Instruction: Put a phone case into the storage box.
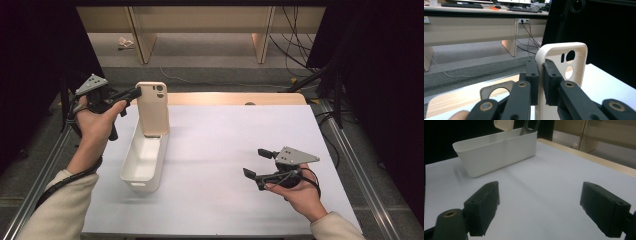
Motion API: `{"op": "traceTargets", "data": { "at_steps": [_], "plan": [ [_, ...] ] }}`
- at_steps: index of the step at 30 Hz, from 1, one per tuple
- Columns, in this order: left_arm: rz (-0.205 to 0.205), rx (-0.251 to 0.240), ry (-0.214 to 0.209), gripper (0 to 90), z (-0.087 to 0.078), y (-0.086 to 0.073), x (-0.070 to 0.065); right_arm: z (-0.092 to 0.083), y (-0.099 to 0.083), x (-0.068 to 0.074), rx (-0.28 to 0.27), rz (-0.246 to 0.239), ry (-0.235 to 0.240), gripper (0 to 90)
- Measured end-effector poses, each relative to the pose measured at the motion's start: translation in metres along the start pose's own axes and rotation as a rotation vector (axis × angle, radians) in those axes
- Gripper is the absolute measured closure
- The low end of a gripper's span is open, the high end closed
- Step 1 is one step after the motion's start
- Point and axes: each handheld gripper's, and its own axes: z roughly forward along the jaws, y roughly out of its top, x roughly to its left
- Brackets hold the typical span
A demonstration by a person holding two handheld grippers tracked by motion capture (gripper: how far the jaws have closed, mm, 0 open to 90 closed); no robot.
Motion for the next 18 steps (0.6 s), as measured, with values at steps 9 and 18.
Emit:
{"op": "traceTargets", "data": {
  "at_steps": [9,18],
  "plan": [
    [0.007,0.018,0.034,83.2,0.011,0.000,0.015,0.000,0.000,-0.001,-0.002,0.002,-0.003,17.1],
    [0.016,0.040,0.046,83.2,0.022,-0.002,0.025,0.000,0.000,-0.001,-0.002,0.002,-0.002,17.2]
  ]
}}
